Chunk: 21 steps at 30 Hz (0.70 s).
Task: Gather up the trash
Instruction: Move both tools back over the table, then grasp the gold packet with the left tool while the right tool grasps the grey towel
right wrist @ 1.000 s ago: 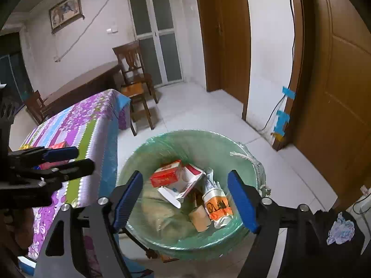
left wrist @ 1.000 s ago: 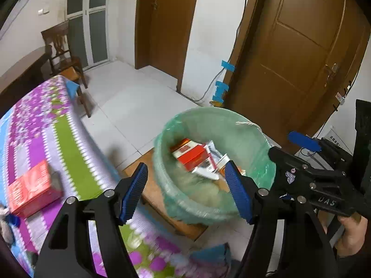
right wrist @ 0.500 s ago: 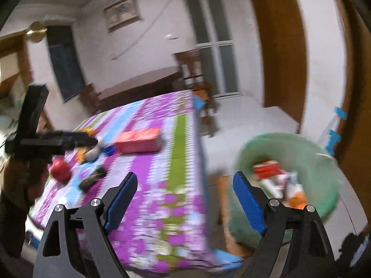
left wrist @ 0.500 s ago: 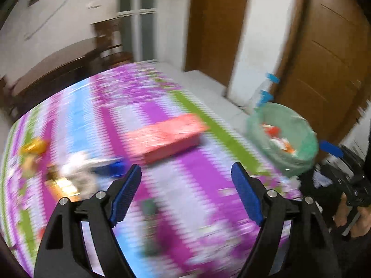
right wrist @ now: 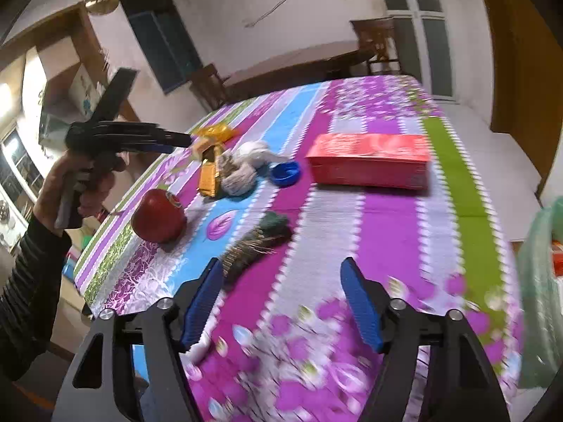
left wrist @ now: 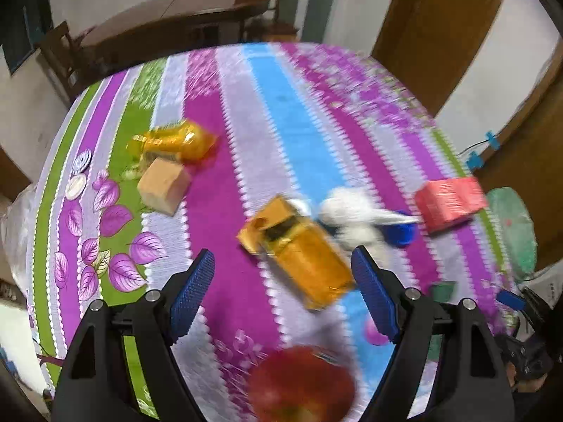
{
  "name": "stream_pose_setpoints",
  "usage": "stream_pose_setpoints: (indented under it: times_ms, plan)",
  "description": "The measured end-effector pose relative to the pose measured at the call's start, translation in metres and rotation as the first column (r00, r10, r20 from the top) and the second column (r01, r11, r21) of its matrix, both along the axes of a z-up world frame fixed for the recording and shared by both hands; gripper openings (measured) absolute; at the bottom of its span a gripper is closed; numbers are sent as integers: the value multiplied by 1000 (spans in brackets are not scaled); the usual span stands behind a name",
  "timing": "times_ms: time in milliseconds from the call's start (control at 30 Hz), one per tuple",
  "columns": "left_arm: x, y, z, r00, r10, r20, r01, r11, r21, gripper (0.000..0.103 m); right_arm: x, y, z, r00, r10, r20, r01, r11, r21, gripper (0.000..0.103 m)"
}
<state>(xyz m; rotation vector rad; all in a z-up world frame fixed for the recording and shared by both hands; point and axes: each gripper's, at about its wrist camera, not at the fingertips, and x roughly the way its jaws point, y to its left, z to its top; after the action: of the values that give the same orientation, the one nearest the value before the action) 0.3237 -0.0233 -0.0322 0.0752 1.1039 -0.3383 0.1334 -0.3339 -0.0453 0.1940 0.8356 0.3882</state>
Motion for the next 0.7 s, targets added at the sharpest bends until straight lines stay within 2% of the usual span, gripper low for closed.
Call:
stream_pose_setpoints:
  times_ms: [67,233,400,467,500,600,700]
  plan:
    - [5,1,-12,999,-16,-31,16,1000,2,76,14,14,-1,1000,20,-11,-20,1000,0,59]
    - [15,-6,-31,992,-73,-99,73,997,-4,76,46,42,4,998,58,-3,-58,998,-14,59]
    - [30,-14,-49,987,-86,-133,93,994,48,76,69,59,1,998,70,-6,-70,998,-4,59]
    - [34,-14,-51,986,-93,-142,100,994,41,69,74,61,-2,997,72,-13,-72,997,1,59]
    - [35,-12,-49,990,-81,-117,89,994,64,69,75,63,-3,997,74,-15,-74,997,3,59]
    - [42,-4,-43,992,-74,-100,83,992,93,55,79,64,-7,997,77,-19,-77,997,-1,59]
    - [50,9,-40,992,-63,-105,75,992,106,49,88,65,-8,997,73,-20,-73,997,-1,59]
